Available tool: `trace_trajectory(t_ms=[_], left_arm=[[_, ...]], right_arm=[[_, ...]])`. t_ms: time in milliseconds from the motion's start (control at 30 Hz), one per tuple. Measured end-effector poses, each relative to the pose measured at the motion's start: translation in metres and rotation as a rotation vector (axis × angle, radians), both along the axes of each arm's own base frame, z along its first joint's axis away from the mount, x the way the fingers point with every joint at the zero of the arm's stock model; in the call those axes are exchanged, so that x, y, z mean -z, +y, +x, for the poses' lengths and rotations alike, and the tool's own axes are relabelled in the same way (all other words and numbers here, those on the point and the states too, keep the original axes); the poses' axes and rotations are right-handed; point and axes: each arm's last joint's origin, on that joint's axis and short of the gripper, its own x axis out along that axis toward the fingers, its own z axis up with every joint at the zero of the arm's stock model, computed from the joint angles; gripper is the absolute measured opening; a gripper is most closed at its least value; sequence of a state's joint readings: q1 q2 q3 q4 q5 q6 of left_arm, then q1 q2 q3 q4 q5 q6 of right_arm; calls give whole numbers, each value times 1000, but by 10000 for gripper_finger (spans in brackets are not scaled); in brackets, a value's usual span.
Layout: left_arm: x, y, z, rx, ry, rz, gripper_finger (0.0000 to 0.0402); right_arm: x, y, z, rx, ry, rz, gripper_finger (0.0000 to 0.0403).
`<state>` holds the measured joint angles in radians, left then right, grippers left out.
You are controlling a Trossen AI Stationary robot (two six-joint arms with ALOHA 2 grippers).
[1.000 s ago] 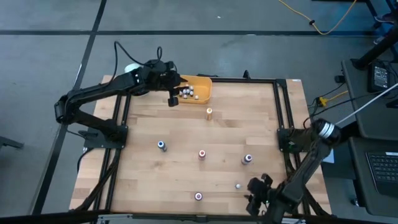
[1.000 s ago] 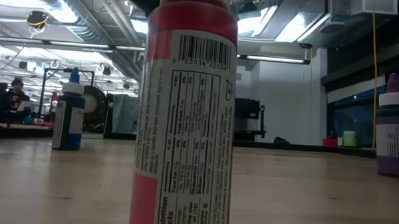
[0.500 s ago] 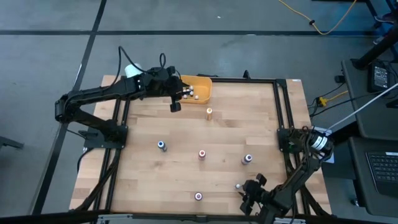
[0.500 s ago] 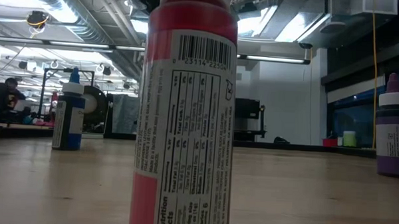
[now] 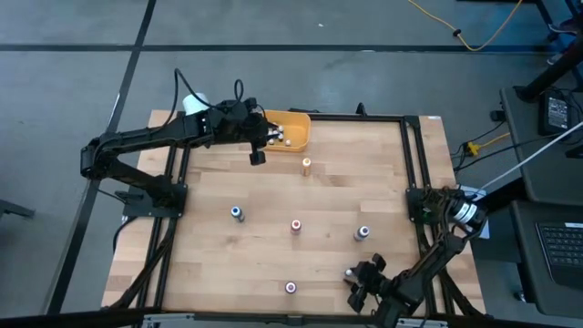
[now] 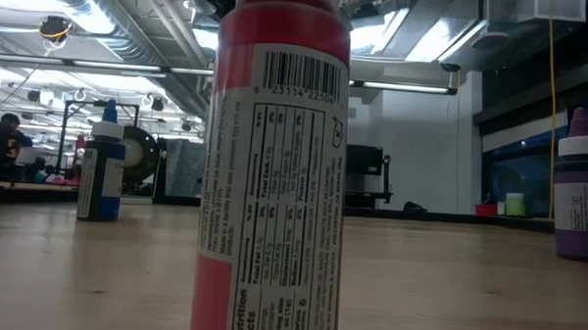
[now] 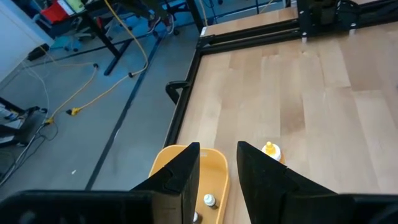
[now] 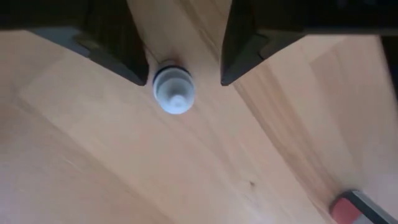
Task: Pick & Place food coloring
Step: Put the small orange food coloring bottle into the yellow bin
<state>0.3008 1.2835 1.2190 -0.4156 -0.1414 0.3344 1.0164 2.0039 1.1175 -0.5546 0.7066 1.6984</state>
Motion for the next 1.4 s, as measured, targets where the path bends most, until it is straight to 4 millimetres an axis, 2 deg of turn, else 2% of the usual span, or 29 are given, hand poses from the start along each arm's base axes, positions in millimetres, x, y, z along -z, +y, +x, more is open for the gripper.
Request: trace_trajectory(t_ms=[133, 267, 1100, 1400], left_arm=[[0, 0, 0, 0, 0, 0, 102], [0, 0, 0, 1, 1, 0, 102], [0, 0, 0, -4, -3, -9, 102], [0, 0, 0, -4, -3, -9, 102]], right_arm=[[3, -1, -1, 2, -27, 13, 241], [3, -3, 1, 9, -22, 11, 246], [5, -10, 0, 14, 16, -38, 82], [-13, -17, -4, 15, 47, -82, 75]])
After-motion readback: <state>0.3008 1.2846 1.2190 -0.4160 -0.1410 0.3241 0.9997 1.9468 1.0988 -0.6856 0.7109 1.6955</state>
